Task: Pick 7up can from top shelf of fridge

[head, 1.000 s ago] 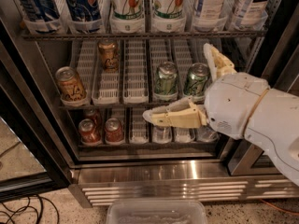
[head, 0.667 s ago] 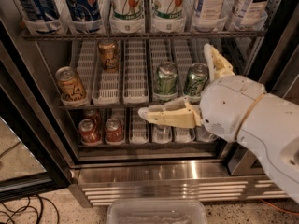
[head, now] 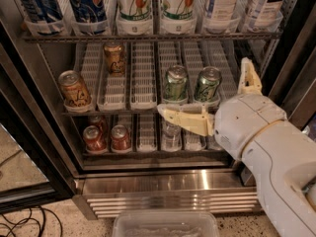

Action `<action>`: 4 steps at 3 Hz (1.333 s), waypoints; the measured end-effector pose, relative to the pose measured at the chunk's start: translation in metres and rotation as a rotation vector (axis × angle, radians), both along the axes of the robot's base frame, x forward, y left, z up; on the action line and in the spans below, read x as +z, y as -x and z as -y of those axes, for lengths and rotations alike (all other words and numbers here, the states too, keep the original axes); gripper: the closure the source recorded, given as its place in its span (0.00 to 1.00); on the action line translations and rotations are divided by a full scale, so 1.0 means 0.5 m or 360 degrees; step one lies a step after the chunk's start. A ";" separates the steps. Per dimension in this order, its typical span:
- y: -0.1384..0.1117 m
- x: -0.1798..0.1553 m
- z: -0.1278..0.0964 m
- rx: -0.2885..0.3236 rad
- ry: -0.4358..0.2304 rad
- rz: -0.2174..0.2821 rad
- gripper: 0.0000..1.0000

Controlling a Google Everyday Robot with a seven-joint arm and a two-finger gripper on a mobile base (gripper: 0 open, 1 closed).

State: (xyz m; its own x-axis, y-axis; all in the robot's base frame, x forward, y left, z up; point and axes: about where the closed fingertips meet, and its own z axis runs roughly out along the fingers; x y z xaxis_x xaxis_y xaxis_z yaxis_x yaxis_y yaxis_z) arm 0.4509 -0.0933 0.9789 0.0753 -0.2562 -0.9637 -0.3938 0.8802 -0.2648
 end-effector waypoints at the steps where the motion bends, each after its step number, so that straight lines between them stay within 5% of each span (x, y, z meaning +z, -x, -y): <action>1: 0.008 0.047 0.007 -0.0120 -0.0053 0.0068 0.00; 4: 0.018 0.100 -0.171 -0.0126 -0.0158 0.0256 0.03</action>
Offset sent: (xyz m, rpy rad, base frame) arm 0.0367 0.0862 0.0247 0.1313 -0.1818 -0.1175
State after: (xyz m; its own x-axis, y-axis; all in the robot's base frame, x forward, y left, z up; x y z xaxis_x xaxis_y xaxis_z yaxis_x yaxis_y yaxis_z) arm 0.4421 -0.0080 1.0290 0.2138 -0.1720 -0.9616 -0.2819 0.9316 -0.2293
